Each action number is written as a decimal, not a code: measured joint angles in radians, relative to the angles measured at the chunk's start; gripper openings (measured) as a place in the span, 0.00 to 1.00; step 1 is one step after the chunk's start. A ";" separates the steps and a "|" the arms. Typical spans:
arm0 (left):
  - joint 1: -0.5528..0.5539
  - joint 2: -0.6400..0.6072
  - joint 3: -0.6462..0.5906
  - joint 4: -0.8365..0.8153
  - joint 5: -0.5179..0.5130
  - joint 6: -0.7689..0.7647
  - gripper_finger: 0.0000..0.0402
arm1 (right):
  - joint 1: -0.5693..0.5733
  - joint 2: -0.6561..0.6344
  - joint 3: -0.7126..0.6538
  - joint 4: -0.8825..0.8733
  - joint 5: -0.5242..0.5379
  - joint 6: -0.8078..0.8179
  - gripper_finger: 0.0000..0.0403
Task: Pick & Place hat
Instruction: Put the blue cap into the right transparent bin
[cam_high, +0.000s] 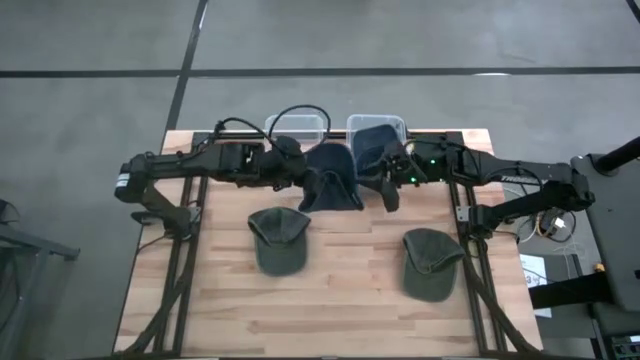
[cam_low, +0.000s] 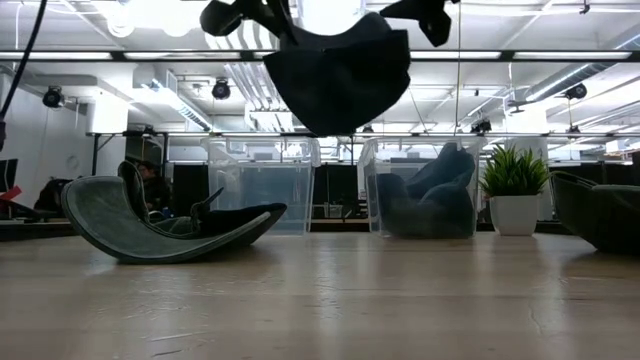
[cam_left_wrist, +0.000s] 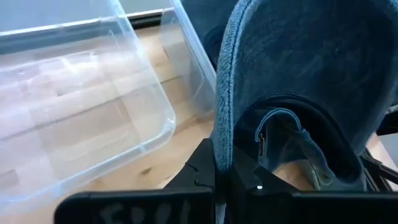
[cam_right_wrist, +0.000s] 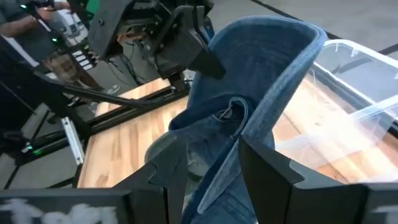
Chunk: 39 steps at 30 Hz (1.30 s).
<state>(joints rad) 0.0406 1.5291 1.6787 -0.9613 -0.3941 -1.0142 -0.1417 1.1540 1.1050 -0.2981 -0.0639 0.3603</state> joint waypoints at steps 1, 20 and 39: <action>0.003 0.000 0.000 -0.001 0.000 0.000 0.01 | 0.000 0.011 0.015 -0.015 0.014 -0.001 0.34; 0.004 0.000 0.005 0.015 -0.032 -0.010 0.01 | 0.000 0.125 0.167 -0.201 0.333 -0.016 0.33; 0.004 -0.004 0.011 0.076 -0.042 0.021 0.01 | 0.002 0.126 0.167 -0.219 0.381 -0.020 0.33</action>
<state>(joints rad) 0.0444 1.5253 1.6898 -0.8852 -0.4363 -0.9928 -0.1398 1.2800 1.2724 -0.5167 0.3172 0.3402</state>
